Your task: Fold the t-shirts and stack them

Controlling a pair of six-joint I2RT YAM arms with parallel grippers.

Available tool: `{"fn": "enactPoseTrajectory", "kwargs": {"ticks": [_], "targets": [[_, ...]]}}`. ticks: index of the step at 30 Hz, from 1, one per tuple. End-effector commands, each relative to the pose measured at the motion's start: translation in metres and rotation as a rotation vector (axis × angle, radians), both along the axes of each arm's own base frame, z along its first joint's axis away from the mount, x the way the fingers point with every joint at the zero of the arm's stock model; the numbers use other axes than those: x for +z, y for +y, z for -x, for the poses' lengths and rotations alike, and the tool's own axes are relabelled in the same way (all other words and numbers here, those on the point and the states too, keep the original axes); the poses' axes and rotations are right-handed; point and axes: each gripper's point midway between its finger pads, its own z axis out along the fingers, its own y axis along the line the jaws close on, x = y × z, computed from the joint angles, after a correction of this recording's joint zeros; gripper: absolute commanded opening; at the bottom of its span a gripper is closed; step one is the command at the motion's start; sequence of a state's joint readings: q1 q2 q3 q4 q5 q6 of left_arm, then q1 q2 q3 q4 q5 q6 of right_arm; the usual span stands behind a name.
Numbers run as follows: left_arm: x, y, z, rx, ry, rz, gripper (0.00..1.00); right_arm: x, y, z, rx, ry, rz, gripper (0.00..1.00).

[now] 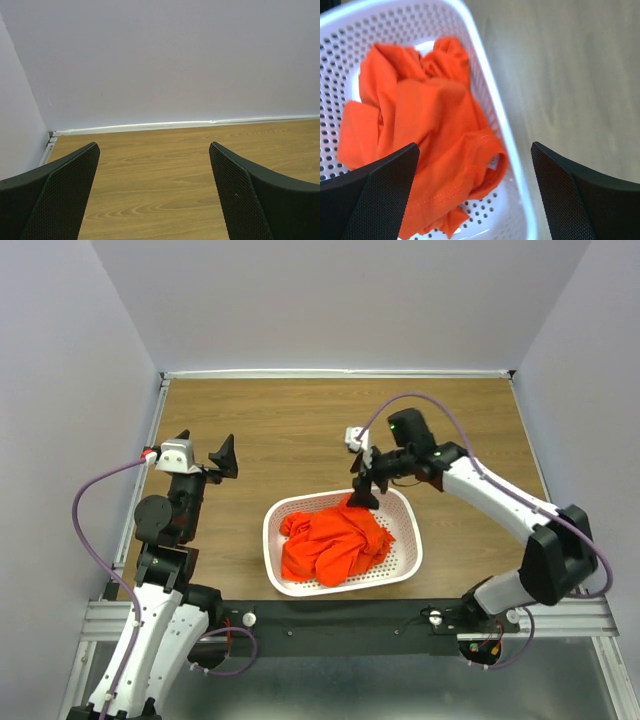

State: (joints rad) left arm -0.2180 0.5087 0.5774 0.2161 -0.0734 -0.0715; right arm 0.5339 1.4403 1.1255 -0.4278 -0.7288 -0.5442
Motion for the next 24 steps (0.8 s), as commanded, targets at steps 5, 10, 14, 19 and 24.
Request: {"fn": "enactPoseTrajectory", "kwargs": {"ticks": [5,10,14,19,24], "targets": [[0.010,-0.006,0.003,-0.031,-0.035,-0.020,0.98,-0.082,0.000,0.073,0.183,0.077,0.278,1.00],[0.011,-0.008,0.004,-0.045,-0.038,-0.026,0.98,-0.103,-0.001,0.100,0.267,0.151,0.334,0.98],[0.012,-0.010,0.004,-0.055,-0.042,-0.028,0.98,-0.137,0.003,0.109,0.273,0.174,0.485,0.48],[0.012,-0.010,0.006,-0.059,-0.048,-0.032,0.98,-0.064,0.034,0.075,0.196,0.042,0.378,0.01],[0.013,-0.010,0.007,-0.060,-0.052,-0.033,0.98,0.099,0.046,-0.026,-0.210,-0.220,0.131,0.01]]}}
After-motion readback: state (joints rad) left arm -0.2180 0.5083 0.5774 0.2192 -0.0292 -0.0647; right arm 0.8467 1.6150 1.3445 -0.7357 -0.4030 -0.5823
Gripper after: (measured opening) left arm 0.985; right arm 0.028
